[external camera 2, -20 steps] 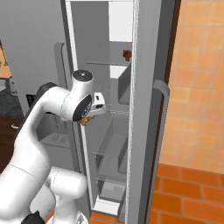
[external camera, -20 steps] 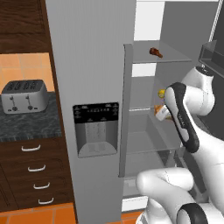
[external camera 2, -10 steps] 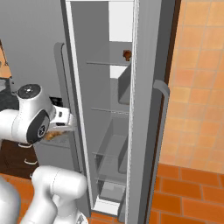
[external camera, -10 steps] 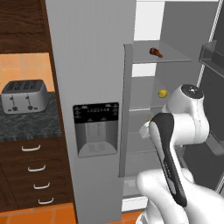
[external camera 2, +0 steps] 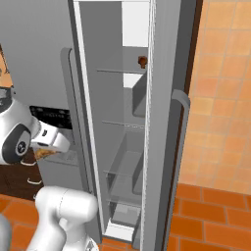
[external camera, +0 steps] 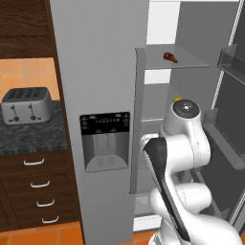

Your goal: Place one lemon and one chicken drumstick in each tupperware on the nearby counter, to pack two identical lunches.

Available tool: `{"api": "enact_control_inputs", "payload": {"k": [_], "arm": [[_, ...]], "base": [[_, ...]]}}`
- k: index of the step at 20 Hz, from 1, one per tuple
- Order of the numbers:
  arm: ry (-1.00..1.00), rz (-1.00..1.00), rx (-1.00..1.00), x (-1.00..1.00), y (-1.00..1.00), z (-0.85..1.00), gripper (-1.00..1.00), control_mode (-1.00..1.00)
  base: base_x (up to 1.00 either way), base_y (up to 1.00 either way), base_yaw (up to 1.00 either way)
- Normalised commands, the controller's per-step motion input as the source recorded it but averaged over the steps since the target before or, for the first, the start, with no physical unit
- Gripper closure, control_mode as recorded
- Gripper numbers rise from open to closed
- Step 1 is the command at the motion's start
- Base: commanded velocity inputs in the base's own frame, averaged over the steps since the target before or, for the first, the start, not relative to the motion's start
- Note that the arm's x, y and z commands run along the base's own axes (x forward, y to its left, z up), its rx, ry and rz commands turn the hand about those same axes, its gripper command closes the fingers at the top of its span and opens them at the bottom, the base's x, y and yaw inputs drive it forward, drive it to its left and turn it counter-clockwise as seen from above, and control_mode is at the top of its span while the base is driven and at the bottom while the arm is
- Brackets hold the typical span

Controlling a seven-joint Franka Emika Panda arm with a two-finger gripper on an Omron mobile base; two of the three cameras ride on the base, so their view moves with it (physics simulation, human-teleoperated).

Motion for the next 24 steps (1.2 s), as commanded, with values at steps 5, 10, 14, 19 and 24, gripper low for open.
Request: {"api": "enact_control_inputs", "payload": {"k": [5,10,14,19,24], "arm": [[0.00,0.00,0.00,0.00,0.00,0.00,1.00,1.00],[0.00,0.00,0.00,0.00,0.00,0.00,1.00,1.00],[0.00,0.00,0.00,0.00,0.00,0.00,1.00,1.00],[0.00,0.00,0.00,0.00,0.00,0.00,1.00,1.00],[0.00,0.00,0.00,0.00,0.00,0.00,1.00,1.00]], "base": [[0.00,0.60,0.01],[0.00,1.00,0.00],[0.00,1.00,0.00],[0.00,1.00,0.02],[0.04,1.00,0.04]]}}
